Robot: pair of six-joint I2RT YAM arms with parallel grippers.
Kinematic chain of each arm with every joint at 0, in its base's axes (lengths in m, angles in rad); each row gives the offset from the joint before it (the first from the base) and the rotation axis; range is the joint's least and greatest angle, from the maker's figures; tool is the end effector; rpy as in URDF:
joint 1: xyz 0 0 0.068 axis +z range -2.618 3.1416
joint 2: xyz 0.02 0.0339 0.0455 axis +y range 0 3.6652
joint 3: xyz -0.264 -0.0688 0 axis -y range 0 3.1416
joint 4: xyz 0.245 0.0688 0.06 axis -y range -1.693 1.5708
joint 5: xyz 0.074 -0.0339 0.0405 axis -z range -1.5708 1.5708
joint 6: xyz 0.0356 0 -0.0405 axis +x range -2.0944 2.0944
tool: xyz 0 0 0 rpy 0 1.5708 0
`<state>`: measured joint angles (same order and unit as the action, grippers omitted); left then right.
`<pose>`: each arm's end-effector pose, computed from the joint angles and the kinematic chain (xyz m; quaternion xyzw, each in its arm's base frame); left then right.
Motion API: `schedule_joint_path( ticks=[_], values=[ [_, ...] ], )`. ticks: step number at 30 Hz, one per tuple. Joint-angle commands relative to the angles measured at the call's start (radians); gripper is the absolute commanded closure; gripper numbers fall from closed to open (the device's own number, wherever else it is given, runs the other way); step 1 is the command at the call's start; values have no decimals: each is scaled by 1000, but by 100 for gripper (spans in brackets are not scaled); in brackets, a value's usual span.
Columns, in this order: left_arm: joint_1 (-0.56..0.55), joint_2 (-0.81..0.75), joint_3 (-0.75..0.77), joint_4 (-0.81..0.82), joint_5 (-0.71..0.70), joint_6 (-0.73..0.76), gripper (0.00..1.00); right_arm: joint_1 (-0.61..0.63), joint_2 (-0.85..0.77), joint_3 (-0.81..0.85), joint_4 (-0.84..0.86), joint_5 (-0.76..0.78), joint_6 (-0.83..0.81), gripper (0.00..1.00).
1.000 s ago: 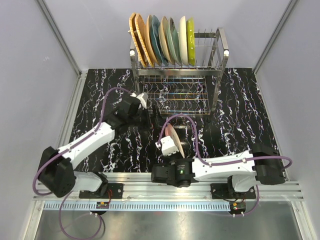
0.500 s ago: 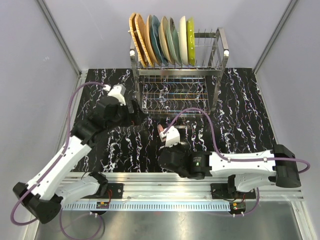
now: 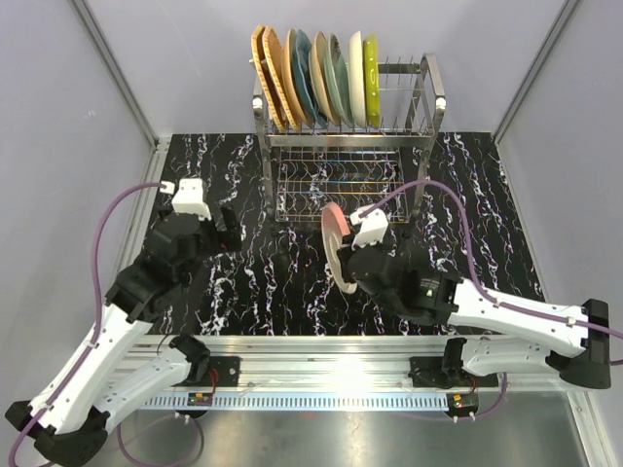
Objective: Load the plates into the dish rack
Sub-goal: Insert the plate into the dish rack
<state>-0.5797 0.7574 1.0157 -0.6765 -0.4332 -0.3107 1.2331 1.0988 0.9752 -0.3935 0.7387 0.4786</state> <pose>0.1311 -0.0679 0.3723 -0.0062 0.8272 -0.0665 0.5579 0.1014 0.2163 0.3284 -0.1282 0.8163 0.1495 0.5430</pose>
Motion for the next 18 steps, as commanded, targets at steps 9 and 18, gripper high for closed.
schedule_joint_path(
  ticks=[9, 18],
  values=[
    [14, -13, -109, 69, -93, 45, 1, -58, -151, 284, 173, 73, -299, 100],
    [21, -9, -112, 72, -93, 53, 1, -148, -31, 529, 246, -4, -515, 100]
  ],
)
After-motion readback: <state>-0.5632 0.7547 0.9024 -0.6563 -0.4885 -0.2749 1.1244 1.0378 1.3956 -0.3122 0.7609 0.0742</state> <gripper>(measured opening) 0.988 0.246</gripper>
